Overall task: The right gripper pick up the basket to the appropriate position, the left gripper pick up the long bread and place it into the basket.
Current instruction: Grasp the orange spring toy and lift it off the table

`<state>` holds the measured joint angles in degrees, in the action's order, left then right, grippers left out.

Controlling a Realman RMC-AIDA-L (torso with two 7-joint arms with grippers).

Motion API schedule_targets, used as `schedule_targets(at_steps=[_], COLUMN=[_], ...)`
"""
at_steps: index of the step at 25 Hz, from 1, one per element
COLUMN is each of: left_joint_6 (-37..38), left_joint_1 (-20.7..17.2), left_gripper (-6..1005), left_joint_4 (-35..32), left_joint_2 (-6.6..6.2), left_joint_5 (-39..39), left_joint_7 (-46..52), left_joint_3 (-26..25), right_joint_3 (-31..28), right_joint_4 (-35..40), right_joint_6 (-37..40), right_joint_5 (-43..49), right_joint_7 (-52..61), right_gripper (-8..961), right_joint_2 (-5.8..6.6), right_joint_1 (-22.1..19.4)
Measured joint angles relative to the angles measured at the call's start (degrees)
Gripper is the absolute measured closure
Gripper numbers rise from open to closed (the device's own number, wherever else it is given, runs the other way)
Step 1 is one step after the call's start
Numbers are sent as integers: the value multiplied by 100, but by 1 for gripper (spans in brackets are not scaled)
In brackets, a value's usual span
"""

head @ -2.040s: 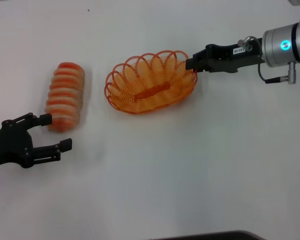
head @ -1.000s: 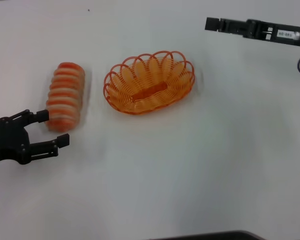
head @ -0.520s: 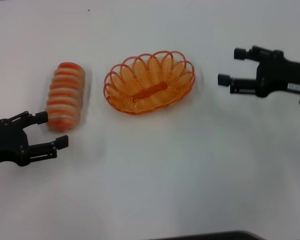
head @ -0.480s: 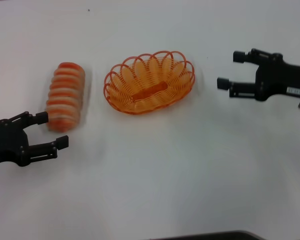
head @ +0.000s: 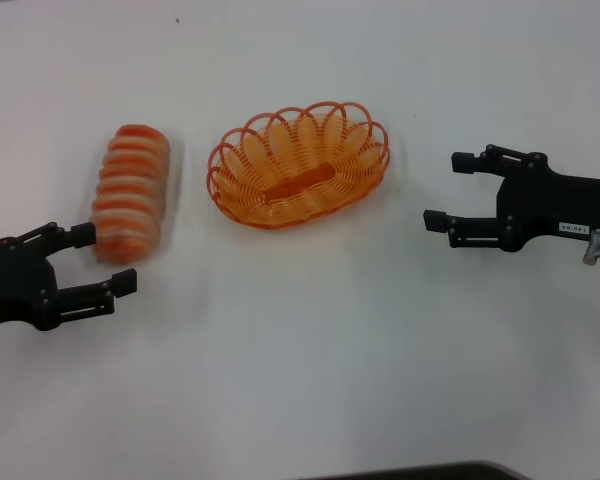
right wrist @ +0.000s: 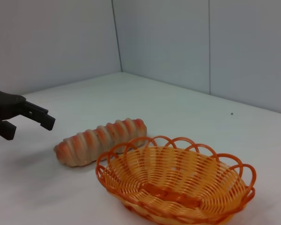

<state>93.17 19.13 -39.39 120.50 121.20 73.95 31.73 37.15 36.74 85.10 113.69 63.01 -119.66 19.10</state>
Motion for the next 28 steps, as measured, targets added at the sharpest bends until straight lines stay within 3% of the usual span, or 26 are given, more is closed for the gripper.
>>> schedule_targets(at_steps=[7, 14, 19, 28], left_joint_6=[-26, -197, -580, -845], left_joint_1=[37, 383, 758, 1106], left_gripper=[173, 176, 179, 183], left_joint_4=[-40, -583, -977, -1360], left_joint_2=[25, -207, -326, -275], left_joint_5=[1, 106, 748, 818], left_joint_7=[336, 3423, 5118, 5573], left_joint_3=[-5, -5, 280, 320], right_joint_3=[121, 127, 134, 195], right_joint_4=[30, 11, -2, 6], right_joint_6=[-3, -107, -257, -401], right_joint_5=[5, 5, 2, 2], right_joint_7=[-15, 20, 30, 30], right_gripper=[31, 31, 32, 32], right_joint_2=[12, 14, 13, 13], right_joint_1=[69, 120, 131, 166])
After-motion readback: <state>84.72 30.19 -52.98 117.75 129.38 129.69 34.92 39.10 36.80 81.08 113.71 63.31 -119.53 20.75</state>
